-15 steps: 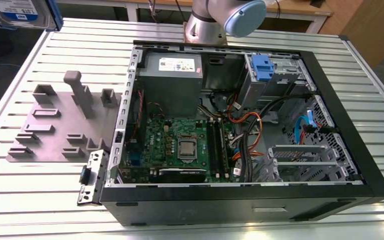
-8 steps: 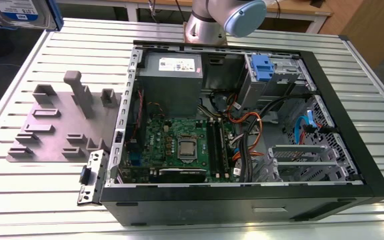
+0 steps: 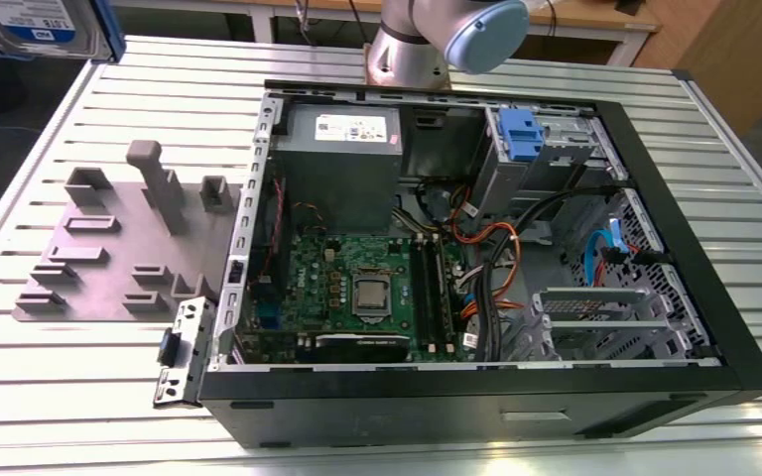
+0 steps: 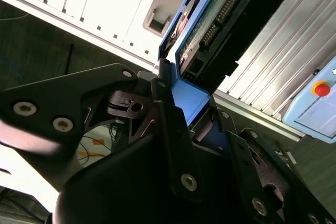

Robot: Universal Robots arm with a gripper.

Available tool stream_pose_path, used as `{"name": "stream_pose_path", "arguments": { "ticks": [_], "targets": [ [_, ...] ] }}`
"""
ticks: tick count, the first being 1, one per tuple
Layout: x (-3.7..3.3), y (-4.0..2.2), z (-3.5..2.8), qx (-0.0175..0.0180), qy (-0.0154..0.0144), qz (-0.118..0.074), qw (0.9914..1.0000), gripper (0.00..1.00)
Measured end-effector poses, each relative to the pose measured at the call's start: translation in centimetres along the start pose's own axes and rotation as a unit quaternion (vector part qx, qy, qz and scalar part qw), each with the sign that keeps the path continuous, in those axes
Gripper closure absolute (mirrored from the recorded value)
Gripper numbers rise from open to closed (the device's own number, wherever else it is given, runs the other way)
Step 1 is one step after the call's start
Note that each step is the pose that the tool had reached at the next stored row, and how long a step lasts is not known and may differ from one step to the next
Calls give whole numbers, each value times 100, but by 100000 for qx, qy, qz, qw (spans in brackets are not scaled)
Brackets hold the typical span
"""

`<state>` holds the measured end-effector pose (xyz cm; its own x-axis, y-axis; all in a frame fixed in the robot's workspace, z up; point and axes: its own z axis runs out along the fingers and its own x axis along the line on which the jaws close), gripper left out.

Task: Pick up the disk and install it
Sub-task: 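Pick up the disk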

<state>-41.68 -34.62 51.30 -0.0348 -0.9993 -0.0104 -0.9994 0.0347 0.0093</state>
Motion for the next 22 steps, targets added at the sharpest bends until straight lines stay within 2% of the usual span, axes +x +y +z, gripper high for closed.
{"name": "stream_pose_path", "arguments": {
  "ticks": [3, 10, 22],
  "targets": [
    [28, -1, -1, -3, 3, -3, 100000, 63],
    [31, -7, -1, -2, 3, -3, 100000, 63],
    [28, -89, -1, -1, 5, -1, 100000, 63]
  ]
}}
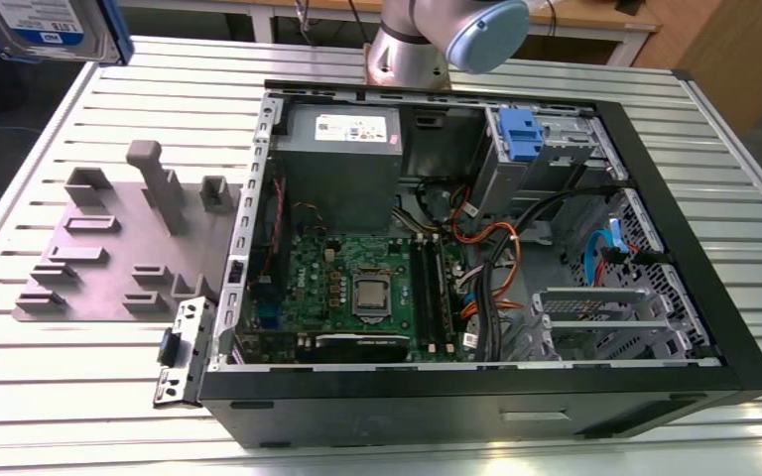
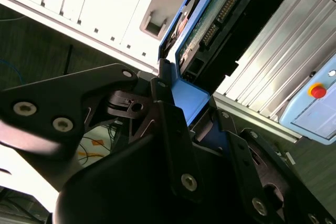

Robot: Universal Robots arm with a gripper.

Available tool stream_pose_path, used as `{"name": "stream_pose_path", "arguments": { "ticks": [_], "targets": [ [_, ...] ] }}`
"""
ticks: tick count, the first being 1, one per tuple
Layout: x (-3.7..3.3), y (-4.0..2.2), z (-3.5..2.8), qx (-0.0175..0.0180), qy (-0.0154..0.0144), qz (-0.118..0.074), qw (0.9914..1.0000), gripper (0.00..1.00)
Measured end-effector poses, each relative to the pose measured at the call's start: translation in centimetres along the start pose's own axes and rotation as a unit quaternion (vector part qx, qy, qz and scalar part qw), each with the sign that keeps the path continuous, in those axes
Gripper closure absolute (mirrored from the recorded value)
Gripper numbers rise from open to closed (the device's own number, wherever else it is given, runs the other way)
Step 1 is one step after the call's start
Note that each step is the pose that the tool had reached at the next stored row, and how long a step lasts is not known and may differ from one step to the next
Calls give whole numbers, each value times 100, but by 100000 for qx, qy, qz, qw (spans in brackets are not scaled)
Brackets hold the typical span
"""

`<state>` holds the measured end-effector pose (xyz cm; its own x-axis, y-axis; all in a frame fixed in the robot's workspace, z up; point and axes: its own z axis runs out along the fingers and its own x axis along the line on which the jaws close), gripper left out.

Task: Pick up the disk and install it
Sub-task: 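Pick up the disk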

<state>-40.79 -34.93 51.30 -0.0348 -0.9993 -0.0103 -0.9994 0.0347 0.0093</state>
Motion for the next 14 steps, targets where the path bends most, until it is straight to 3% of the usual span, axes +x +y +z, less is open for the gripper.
{"name": "stream_pose_path", "arguments": {
  "ticks": [14],
  "targets": [
    [-3, -77, -1, 0, -3, 2, 100000, 63]
  ]
}}
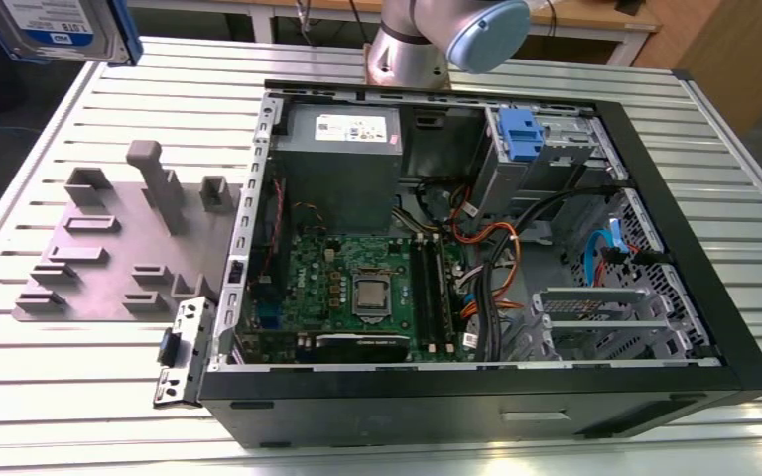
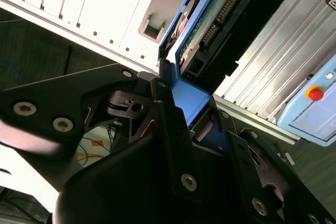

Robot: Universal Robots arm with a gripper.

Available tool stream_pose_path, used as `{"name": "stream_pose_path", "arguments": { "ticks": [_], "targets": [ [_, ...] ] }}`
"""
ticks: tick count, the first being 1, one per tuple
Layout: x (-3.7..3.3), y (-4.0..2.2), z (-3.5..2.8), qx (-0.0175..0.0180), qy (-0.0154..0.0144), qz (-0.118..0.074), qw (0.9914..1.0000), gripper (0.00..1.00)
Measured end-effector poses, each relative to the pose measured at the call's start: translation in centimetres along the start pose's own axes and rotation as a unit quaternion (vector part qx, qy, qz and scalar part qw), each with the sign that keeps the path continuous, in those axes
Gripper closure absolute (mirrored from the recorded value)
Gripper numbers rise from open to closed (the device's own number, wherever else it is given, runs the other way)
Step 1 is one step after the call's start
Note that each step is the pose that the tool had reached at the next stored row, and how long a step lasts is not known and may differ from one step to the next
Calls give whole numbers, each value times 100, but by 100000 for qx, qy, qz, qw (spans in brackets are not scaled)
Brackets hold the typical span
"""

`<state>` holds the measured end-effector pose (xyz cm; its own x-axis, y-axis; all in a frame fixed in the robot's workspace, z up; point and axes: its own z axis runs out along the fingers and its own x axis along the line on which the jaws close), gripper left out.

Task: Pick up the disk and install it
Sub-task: 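Pick up the disk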

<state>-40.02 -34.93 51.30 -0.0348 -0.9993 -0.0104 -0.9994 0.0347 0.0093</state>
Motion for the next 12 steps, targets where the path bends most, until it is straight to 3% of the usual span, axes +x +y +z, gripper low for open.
{"name": "stream_pose_path", "arguments": {
  "ticks": [12],
  "targets": [
    [0, -8, 0, 0, 2, -4, 100000, 63]
  ]
}}
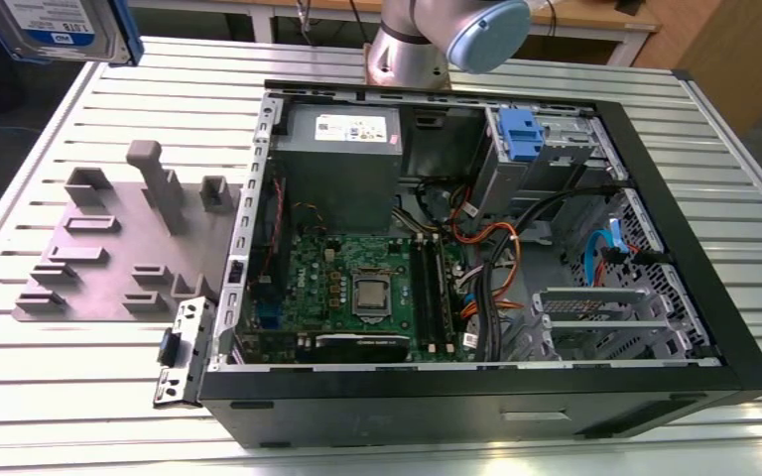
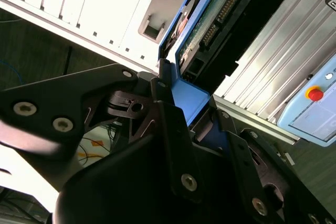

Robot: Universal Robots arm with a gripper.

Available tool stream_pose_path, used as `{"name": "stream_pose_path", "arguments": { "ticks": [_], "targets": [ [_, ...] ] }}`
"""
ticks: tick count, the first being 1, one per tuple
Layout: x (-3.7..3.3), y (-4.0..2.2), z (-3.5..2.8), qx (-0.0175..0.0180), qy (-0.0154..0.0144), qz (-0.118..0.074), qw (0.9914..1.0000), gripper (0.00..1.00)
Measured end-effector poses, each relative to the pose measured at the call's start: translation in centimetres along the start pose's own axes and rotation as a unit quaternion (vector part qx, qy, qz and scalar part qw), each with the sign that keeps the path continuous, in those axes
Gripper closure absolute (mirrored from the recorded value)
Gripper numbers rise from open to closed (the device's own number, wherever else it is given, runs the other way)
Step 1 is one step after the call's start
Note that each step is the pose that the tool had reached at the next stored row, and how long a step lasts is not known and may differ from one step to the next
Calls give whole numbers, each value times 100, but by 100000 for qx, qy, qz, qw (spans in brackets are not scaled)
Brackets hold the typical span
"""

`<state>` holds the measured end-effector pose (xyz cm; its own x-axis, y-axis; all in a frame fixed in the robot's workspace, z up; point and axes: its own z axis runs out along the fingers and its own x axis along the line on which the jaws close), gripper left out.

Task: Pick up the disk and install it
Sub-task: 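Pick up the disk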

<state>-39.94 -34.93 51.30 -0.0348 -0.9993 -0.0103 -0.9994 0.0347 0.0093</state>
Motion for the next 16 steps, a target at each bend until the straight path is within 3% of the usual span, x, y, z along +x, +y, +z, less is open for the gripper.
{"name": "stream_pose_path", "arguments": {
  "ticks": [10, 16],
  "targets": [
    [-3, -93, 4, -1, 1, 6, 100000, 63],
    [77, -101, 10, -5, 12, 3, 100000, 63]
  ]
}}
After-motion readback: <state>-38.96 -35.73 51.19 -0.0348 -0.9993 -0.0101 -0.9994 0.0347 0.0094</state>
